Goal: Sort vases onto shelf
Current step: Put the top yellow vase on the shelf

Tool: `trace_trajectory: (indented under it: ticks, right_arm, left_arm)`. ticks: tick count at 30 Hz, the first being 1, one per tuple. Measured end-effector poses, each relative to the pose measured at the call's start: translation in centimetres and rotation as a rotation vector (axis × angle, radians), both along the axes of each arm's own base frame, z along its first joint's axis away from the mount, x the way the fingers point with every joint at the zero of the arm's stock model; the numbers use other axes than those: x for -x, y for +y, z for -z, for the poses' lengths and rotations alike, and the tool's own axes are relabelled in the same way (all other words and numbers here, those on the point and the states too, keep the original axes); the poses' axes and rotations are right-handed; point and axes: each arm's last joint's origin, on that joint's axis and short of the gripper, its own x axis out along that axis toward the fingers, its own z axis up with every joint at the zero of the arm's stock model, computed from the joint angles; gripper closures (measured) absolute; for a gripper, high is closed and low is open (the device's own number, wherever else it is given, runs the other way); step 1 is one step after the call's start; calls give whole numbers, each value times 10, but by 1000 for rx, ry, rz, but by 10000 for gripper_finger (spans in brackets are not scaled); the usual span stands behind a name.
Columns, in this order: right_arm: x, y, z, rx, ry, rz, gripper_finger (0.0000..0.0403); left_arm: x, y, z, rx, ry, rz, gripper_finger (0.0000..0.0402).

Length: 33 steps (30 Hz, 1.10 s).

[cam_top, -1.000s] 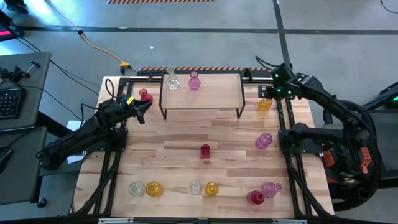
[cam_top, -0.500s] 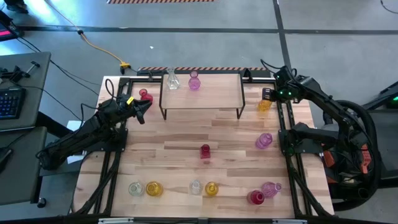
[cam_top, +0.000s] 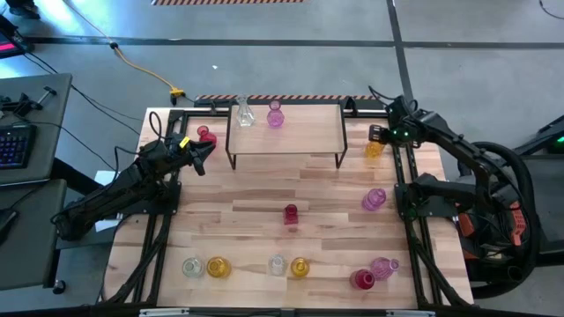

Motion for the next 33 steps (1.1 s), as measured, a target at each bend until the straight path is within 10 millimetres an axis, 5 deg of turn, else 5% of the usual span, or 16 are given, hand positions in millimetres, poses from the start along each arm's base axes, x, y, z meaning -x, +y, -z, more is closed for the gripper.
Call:
trace_trajectory:
  ticks: [11,22,33]
  right_arm:
    - [0,-2,13,-26,31,47,289]
    - [-4,-6,15,-33,1,39,373]
    - [-4,-5,15,-56,-24,27,386]
  left_arm:
    - [0,0,0,0,0,1,300]
    - [0,0,0,0,0,1,300]
    - [0,0,0,0,0,0,300]
